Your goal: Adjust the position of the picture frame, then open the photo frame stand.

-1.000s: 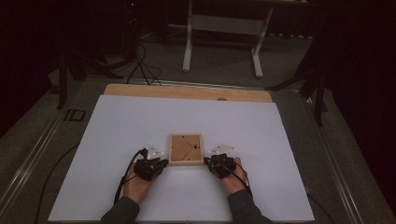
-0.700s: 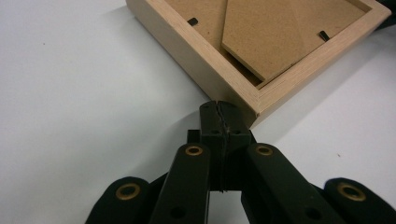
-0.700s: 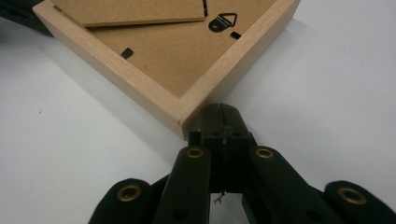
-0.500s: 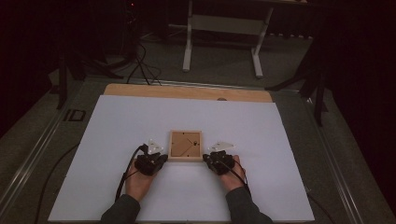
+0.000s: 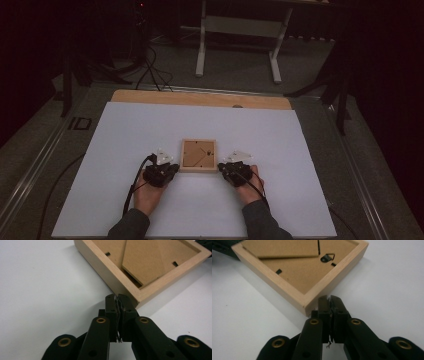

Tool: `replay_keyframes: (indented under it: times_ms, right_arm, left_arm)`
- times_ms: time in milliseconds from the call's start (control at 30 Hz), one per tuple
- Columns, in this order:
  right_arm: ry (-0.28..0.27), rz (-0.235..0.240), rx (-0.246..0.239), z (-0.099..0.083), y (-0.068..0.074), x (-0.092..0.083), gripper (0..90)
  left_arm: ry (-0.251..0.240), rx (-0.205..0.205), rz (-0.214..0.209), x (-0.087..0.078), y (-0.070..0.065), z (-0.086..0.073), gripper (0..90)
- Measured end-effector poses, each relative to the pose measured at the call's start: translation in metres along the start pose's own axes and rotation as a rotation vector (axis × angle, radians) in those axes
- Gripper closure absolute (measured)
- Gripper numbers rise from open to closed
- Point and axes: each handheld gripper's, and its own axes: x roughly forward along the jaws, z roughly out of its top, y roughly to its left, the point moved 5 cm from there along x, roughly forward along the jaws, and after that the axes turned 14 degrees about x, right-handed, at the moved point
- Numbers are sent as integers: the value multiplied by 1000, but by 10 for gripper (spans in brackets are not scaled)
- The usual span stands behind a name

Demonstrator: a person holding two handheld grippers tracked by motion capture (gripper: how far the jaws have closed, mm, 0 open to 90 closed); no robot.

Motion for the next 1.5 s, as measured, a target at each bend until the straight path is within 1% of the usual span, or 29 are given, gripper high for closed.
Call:
replay_keyframes:
  times_ms: [133, 233, 367, 533, 767, 967, 1067, 1133, 1333, 1400, 1500]
  right_arm:
    - [-31, 15, 4, 3, -3, -8, 817]
    - [-58, 25, 6, 6, -5, -14, 774]
    - [-89, 38, -8, 9, -7, -22, 728]
    - [-113, 40, -18, 11, -12, -31, 677]
    - [-137, 37, -22, 12, -18, -41, 617]
    - [-155, 30, -14, 13, -24, -48, 600]
    - [-166, 29, -11, 13, -25, -51, 598]
    - [-171, 31, -10, 13, -26, -52, 597]
    - [-175, 36, -16, 13, -24, -52, 594]
    - [-176, 48, -18, 13, -21, -51, 594]
    - [-176, 52, -24, 13, -19, -51, 596]
  left_arm:
    - [-45, 14, -9, -7, 2, 2, 825]
    - [-68, 18, -4, -11, 2, 4, 791]
    - [-88, 22, 7, -17, 5, 5, 766]
    - [-103, 25, 26, -24, 8, 5, 720]
    - [-130, 29, 31, -31, 10, 8, 647]
    - [-154, 19, 32, -35, 11, 9, 600]
    - [-158, 22, 33, -37, 11, 11, 585]
    - [-172, 24, 37, -39, 11, 13, 581]
    - [-198, 23, 35, -44, 11, 18, 567]
    - [-203, 28, 31, -44, 10, 20, 564]
    - [-212, 31, 25, -44, 9, 23, 559]
